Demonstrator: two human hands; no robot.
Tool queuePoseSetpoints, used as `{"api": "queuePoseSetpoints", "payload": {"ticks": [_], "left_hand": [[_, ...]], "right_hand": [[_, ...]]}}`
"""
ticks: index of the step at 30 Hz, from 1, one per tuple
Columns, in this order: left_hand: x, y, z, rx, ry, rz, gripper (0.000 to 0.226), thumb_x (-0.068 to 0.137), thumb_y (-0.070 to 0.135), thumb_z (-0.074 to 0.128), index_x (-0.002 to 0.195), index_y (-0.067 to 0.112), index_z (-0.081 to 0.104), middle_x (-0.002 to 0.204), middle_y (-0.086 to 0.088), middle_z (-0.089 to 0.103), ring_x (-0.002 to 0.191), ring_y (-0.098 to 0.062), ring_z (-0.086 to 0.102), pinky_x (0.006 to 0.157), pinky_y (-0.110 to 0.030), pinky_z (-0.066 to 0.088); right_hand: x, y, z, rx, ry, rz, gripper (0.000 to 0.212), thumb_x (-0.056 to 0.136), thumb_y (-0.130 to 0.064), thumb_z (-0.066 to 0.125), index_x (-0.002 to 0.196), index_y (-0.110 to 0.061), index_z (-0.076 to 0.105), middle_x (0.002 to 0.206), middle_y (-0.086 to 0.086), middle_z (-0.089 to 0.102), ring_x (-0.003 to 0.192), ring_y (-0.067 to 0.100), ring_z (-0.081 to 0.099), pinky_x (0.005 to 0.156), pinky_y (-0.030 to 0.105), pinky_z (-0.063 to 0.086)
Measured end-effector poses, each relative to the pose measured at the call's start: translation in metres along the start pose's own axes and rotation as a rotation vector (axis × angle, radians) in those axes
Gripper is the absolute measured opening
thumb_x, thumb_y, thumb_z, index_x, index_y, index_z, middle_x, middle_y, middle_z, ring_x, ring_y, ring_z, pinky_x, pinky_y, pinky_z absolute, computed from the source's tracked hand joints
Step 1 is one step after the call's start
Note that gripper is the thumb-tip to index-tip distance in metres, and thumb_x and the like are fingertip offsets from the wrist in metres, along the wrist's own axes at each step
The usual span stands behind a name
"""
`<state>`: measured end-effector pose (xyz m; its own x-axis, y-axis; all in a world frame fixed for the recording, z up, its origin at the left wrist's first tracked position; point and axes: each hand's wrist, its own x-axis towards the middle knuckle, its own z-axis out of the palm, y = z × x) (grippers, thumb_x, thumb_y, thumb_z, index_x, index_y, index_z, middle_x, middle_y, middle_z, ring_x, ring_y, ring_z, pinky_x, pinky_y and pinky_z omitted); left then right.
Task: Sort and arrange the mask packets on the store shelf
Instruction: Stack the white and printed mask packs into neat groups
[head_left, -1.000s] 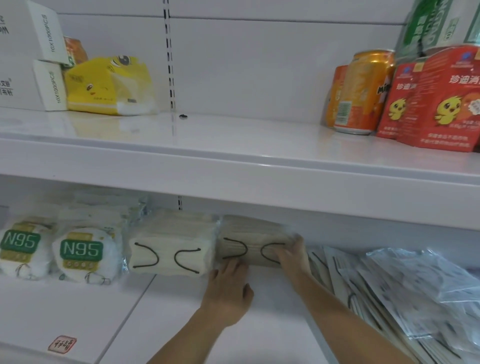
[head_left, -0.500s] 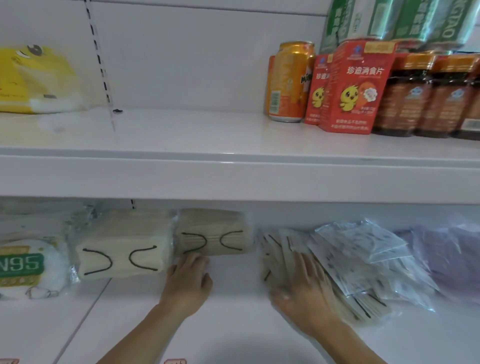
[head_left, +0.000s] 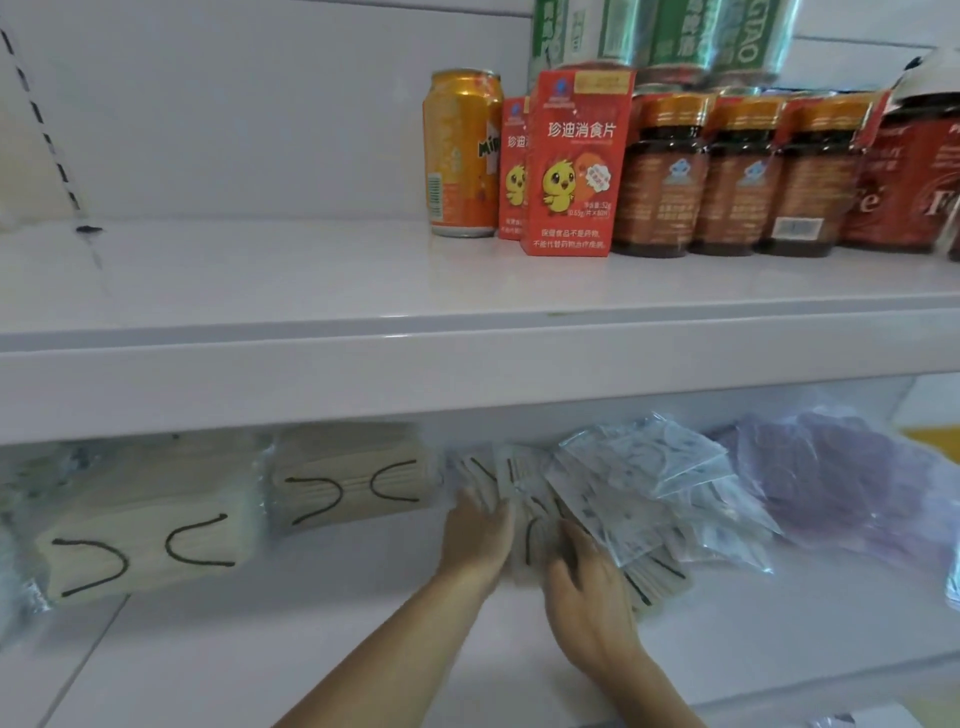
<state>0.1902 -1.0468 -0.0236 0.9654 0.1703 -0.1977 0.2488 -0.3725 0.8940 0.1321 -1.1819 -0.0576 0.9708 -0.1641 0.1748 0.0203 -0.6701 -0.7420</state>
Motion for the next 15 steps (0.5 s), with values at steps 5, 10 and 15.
{"api": "queuePoseSetpoints", "payload": {"ticks": [5, 10, 15], "left_hand": [[0.003, 0.015, 0.012, -0.344, 0.036, -0.183, 0.109, 0.066, 0.046, 0.081, 0.149, 0.003, 0.024, 0.142, -0.017, 0.051, 0.125, -0.032, 0.054, 0.106, -0.041, 0.045], [0.002, 0.018, 0.03, -0.092, 0.016, -0.148, 0.1, 0.08, 0.037, 0.083, 0.151, 0.009, 0.018, 0.146, -0.016, 0.05, 0.127, -0.031, 0.057, 0.084, -0.026, 0.043], [0.01, 0.006, 0.032, -0.103, 0.053, -0.112, 0.1, 0.064, 0.028, 0.091, 0.14, 0.014, 0.029, 0.127, -0.013, 0.063, 0.111, -0.03, 0.065, 0.092, -0.035, 0.053]], "right_hand": [[-0.004, -0.007, -0.021, 0.314, -0.012, 0.106, 0.054, 0.089, -0.02, 0.045, 0.141, -0.022, 0.056, 0.138, -0.008, 0.059, 0.128, 0.006, 0.05, 0.099, 0.018, 0.034], [0.002, 0.002, -0.018, 0.776, -0.035, 0.191, 0.062, 0.071, -0.015, 0.047, 0.131, -0.027, 0.057, 0.125, -0.004, 0.071, 0.125, 0.014, 0.062, 0.11, 0.039, 0.047], [0.006, -0.009, -0.012, 1.203, -0.089, 0.306, 0.062, 0.072, -0.009, 0.056, 0.134, -0.014, 0.055, 0.127, 0.022, 0.067, 0.123, 0.036, 0.062, 0.102, 0.044, 0.05]]}}
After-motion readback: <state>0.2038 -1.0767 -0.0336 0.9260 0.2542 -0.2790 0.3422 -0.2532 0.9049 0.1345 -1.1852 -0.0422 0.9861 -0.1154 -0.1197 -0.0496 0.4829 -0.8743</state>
